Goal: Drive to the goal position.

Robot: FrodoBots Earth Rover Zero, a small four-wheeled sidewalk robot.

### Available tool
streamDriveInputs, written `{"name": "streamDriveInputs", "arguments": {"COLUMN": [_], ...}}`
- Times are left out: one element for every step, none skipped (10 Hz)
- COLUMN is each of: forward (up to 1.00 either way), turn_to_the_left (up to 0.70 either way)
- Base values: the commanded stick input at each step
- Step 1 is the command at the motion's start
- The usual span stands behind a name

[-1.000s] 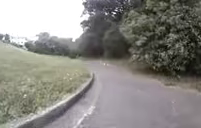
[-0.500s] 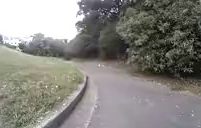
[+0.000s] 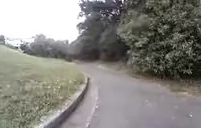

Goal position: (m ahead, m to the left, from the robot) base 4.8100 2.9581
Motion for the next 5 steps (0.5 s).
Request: {"name": "streamDriveInputs", "arguments": {"forward": [0.00,0.00,0.00,0.00,0.00], "turn_to_the_left": [0.00,0.00,0.00,0.00,0.00]}}
